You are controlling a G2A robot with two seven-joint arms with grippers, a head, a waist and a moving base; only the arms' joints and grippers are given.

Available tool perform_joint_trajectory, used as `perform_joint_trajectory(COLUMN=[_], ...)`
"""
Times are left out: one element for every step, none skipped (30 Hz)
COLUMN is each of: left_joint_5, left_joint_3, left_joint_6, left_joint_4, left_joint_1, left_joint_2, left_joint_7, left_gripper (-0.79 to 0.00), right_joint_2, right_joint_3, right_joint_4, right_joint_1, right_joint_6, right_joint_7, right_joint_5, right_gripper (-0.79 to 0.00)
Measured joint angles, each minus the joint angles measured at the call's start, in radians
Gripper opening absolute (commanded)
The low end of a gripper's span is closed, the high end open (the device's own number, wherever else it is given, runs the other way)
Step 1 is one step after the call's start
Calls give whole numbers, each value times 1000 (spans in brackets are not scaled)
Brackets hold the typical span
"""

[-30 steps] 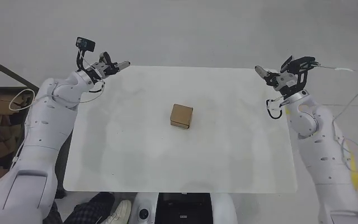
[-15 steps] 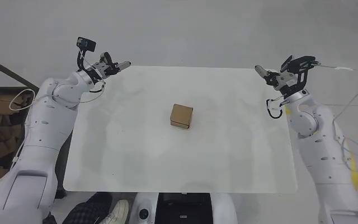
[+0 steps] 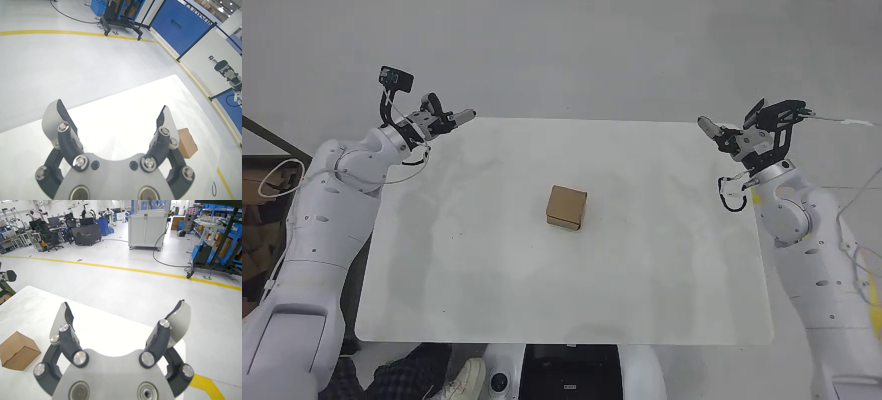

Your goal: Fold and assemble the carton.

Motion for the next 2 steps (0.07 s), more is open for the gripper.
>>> perform_joint_trajectory(left_joint_5=[0, 0], left_joint_3=[0, 0], left_joint_6=[0, 0], left_joint_4=[0, 0], left_joint_1=[0, 0], left_joint_2=[0, 0], left_joint_7=[0, 0], left_gripper=[0, -1], right_joint_2=[0, 0], right_joint_3=[0, 0], right_joint_4=[0, 0], right_joint_1=[0, 0], right_joint_6=[0, 0], right_joint_7=[0, 0], right_joint_5=[0, 0], right_gripper=[0, 0])
